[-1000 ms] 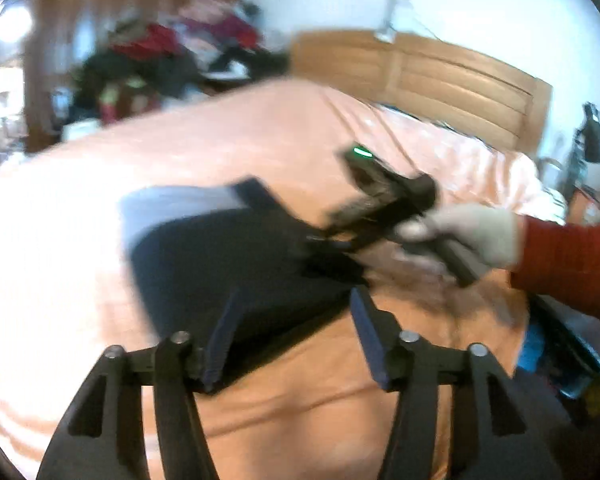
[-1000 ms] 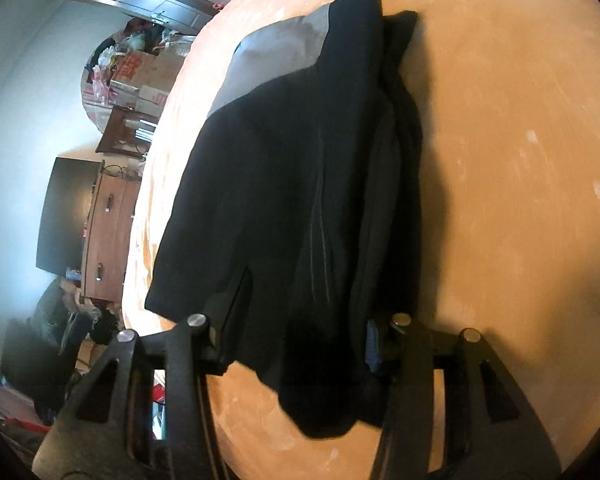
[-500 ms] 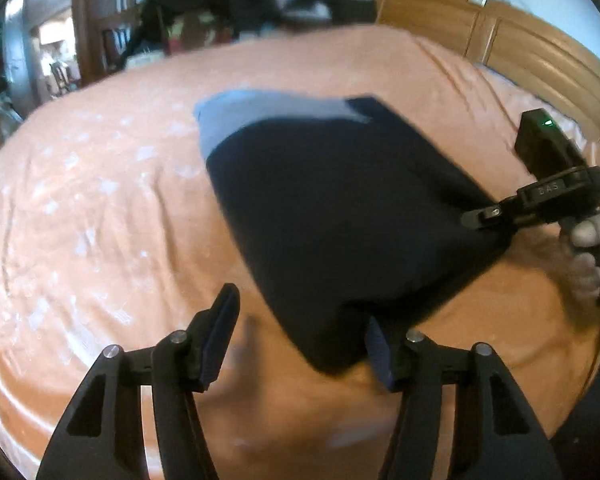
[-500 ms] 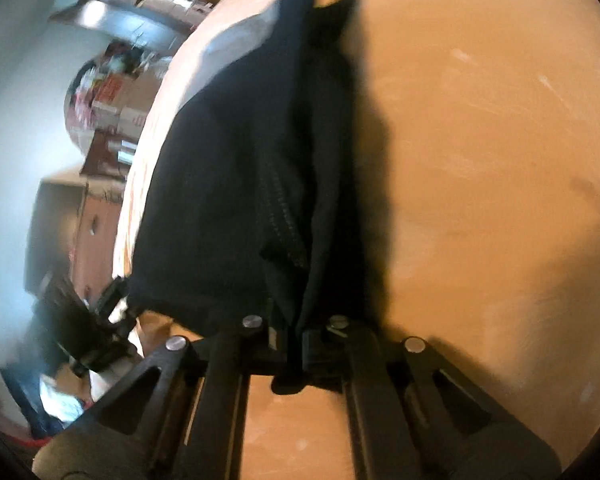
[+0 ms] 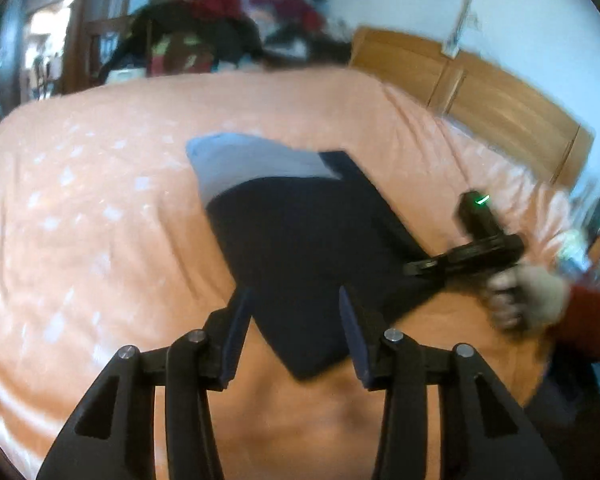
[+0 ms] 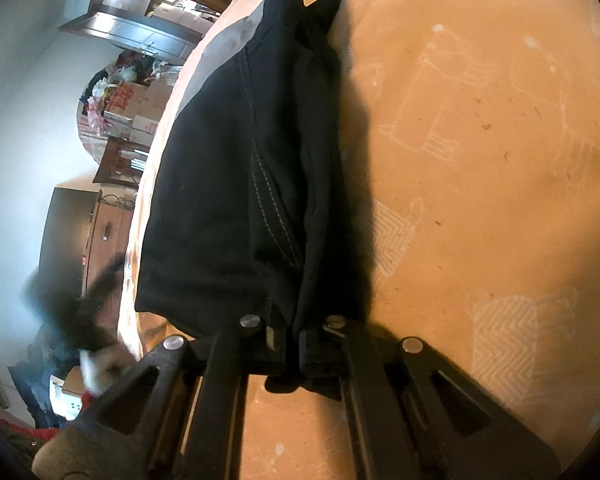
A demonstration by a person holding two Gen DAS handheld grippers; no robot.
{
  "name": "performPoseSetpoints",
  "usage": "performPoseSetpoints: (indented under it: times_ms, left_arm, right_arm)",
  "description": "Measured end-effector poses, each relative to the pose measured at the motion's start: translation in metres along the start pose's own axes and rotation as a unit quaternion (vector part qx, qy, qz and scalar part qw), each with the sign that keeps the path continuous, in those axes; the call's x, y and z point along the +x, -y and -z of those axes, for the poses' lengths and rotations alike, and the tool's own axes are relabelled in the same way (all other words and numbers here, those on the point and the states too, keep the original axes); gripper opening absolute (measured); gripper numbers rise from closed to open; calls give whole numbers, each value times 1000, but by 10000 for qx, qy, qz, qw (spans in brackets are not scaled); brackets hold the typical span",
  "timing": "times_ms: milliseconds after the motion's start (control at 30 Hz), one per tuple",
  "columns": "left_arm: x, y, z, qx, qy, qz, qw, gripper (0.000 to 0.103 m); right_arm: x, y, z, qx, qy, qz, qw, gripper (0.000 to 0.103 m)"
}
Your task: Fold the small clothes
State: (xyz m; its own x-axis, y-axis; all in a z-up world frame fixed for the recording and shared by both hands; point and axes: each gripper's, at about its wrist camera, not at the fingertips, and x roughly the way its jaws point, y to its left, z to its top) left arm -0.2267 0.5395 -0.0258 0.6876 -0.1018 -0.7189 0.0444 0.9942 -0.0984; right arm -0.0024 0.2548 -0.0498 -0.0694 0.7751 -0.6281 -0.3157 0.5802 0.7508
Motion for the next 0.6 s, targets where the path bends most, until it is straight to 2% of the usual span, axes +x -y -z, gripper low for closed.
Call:
performPoseSetpoints:
  times_ms: [33, 67, 100, 167, 200, 300, 400, 467, 533, 567, 600]
  left_arm:
    - [34, 1, 10, 141, -556, -165, 9982, 48]
    - [51, -1, 19, 134, -671, -96, 9976, 51]
    - [50, -4, 20, 64, -547, -7, 9985, 52]
    - [38, -5, 11, -69, -545, 43, 9985, 51]
    - [28, -6, 8, -149, -391, 154, 9990, 47]
    - [14, -9, -17, -245, 182, 334, 9990, 47]
    - [38, -17, -62, -105, 475, 228, 9986, 47]
    - [69, -27, -92, -125, 499, 140, 9986, 47]
    - [115, -41, -116, -162, 309, -40, 9994, 47]
    - [140, -47, -122, -122, 42, -128, 9998, 49]
    - [167, -58, -118, -101, -380, -190, 9990, 64]
  right_arm:
    - [0, 1, 0, -4, -11, -9, 10000, 0]
    - [0, 1, 1, -11, -9, -32, 10000, 0]
    - [-1, 5, 2, -10, 13, -96, 10000, 0]
    - [-1, 9, 3, -14, 59, -198, 9998, 0]
    - [-1, 12, 5, -14, 99, -260, 9996, 0]
    - [-3, 16, 9, -57, 195, -355, 9992, 0]
    - [-5, 15, 11, -64, 225, -385, 9990, 0]
    - [-7, 17, 11, -64, 234, -410, 9989, 0]
    - [-6, 11, 11, -63, 252, -436, 9987, 0]
    - [-10, 18, 14, -61, 263, -467, 9985, 0]
    - [-11, 19, 15, -55, 288, -514, 9982, 0]
